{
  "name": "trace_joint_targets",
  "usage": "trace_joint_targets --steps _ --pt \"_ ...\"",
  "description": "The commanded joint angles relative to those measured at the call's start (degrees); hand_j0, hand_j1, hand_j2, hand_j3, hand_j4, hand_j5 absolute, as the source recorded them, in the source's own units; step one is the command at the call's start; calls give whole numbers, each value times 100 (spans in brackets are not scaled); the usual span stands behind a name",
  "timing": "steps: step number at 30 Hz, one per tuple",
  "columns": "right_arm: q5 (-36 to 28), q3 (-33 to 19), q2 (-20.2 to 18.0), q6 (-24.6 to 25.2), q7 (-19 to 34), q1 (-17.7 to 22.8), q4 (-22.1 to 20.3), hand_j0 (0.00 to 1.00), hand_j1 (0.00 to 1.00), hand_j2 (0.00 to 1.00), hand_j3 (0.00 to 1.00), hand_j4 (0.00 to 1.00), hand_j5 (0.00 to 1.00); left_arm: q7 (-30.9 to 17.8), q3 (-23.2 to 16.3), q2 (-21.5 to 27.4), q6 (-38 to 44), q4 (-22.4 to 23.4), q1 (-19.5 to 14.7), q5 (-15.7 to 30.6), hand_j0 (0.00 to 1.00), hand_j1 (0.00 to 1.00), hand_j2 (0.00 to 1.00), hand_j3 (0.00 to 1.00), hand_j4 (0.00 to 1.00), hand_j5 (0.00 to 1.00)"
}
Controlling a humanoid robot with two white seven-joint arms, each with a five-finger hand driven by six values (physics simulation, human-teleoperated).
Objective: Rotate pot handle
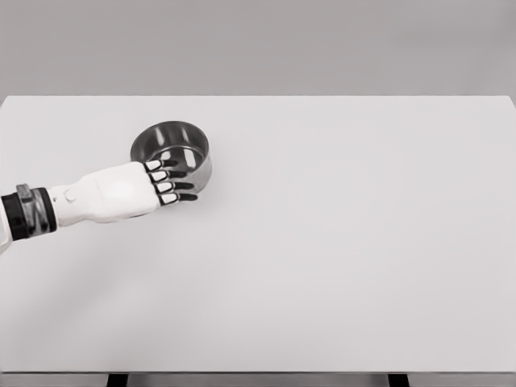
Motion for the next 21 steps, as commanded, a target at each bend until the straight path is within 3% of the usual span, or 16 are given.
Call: trace_joint_targets --steps 1,21 --pt "0 3 0 0 1 0 0 100 100 100 100 100 100 4 137 8 7 145 9 19 100 100 100 100 100 100" --pt "0 3 0 -9 1 0 0 100 100 100 100 100 100 -4 656 105 7 927 -35 -43 100 100 100 100 100 100"
